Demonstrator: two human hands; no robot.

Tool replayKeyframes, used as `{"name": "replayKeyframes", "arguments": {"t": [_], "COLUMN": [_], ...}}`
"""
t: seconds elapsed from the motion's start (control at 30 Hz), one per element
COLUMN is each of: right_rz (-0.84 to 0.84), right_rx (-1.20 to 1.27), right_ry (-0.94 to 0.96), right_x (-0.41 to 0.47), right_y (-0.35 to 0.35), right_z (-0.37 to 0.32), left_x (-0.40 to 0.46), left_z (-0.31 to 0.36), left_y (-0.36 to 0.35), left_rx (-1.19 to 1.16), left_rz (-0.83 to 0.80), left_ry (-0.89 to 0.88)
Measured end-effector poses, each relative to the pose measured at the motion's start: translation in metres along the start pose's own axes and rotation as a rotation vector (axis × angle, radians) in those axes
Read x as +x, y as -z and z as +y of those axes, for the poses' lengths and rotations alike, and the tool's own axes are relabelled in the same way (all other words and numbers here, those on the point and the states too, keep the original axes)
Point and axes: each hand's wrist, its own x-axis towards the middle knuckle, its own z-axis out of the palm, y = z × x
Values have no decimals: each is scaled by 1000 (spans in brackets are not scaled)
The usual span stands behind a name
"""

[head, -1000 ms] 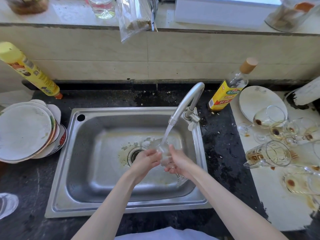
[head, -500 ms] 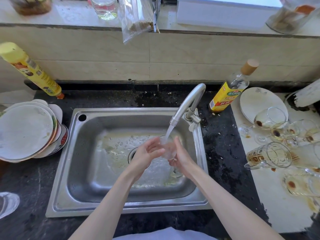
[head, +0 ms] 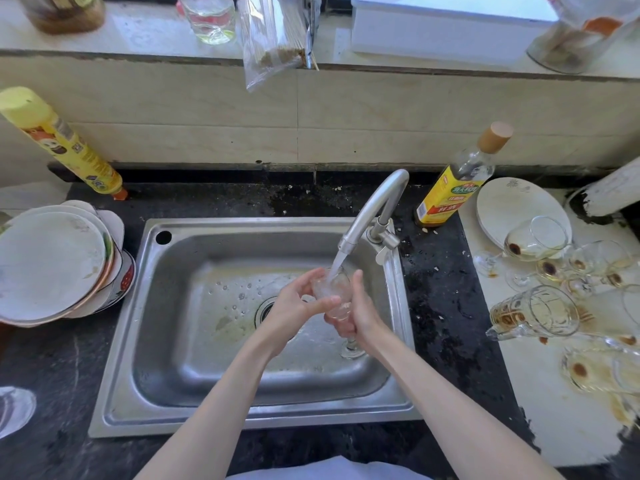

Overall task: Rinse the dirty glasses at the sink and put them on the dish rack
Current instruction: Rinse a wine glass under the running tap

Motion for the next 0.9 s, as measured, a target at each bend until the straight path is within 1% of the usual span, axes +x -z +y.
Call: {"name": "replayKeyframes", "arguments": {"t": [0.1, 0.2, 0.3, 0.37, 0.47, 0.53, 0.63, 0.77, 0.83, 0.9], "right_rz": [-56, -88, -85, -101, -133, -153, -191, -207, -209, -183], "right_rx": [-6, 84, 127, 160, 263, 285, 281, 170, 100, 120], "right_ry": [62, 108, 92, -37, -328, -416, -409, -367, -367, -360], "right_x": [0, 0, 0, 0, -4, -7, -8, -7, -7, -6], "right_y": [-2, -3, -6, -8, -7, -2, 1, 1, 1, 3], "right_z": [1, 5, 5, 1, -10, -14, -16, -20, -24, -29], "left_x": [-1, -2, 0, 3, 7, 8, 12, 24, 30, 38], "left_z": [0, 1, -1, -5, -16, -23, -30, -25, -19, -19], "left_y": [0, -1, 0, 3, 8, 7, 4, 2, 7, 15], "left_rx": [-15, -45, -52, -79, -104, -176, -338, -394, -456, -592], "left_rz": [36, 68, 51, 18, -33, -46, 23, 101, 190, 274], "left_ry": [-40, -71, -47, 18, 191, 292, 396, 423, 453, 490]}}
